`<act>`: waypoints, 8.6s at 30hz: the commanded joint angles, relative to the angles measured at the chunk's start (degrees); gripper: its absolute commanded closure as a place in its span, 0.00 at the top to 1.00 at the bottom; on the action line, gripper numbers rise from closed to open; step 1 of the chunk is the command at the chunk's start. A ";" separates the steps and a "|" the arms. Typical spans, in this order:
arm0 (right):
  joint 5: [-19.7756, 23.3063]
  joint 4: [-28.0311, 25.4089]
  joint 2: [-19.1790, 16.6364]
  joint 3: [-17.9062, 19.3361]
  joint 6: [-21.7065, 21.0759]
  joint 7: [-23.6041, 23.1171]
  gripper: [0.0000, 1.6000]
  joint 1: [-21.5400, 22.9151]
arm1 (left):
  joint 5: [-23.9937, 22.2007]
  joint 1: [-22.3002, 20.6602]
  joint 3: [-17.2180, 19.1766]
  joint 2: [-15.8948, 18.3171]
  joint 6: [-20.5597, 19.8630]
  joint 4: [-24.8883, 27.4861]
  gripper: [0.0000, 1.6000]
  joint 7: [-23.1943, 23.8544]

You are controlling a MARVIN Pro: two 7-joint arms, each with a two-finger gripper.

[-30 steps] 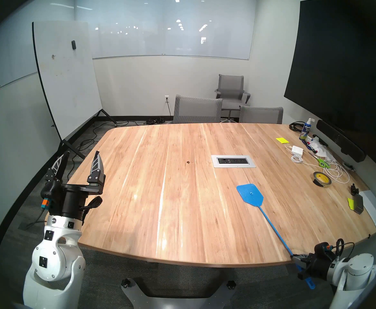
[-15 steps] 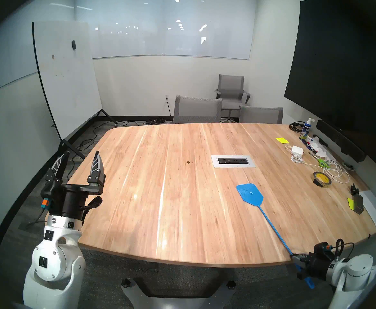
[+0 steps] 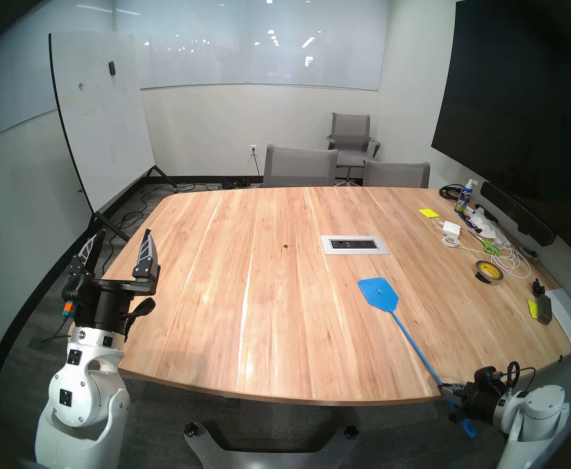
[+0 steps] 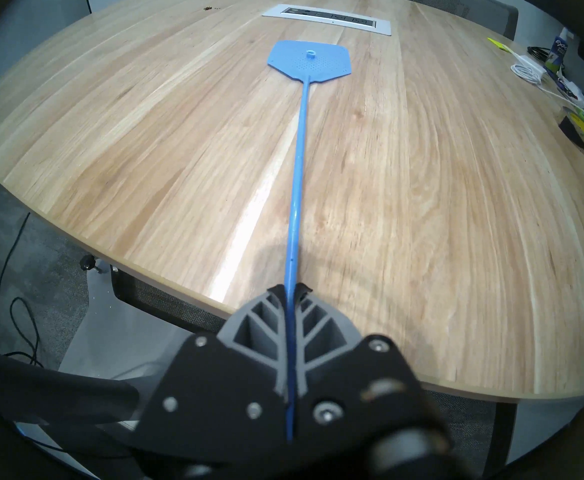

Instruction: Swat a bug on table

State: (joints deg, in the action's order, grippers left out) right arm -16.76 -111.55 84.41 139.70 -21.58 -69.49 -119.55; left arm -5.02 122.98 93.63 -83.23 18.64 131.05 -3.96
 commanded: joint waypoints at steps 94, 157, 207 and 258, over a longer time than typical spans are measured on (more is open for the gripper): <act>0.09 -3.27 1.87 1.76 -0.13 -0.71 1.00 0.40 | 0.02 0.14 -0.08 0.01 0.07 1.22 1.00 0.05; 0.35 -3.83 -1.05 8.05 -3.29 -10.59 1.00 -3.96 | 0.02 0.14 -0.08 0.01 0.07 1.22 1.00 0.05; -4.65 0.28 -0.62 5.61 -2.43 -9.80 1.00 -3.96 | 0.02 0.14 -0.08 0.01 0.07 1.22 1.00 0.05; -6.86 -0.37 0.92 4.67 1.52 -7.51 1.00 -3.06 | 0.02 0.14 -0.08 0.01 0.07 1.22 1.00 0.05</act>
State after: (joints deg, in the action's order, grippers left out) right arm -23.88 -111.05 85.80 144.13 -19.88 -76.78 -122.95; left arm -5.02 122.98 93.63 -83.24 18.64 131.05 -3.96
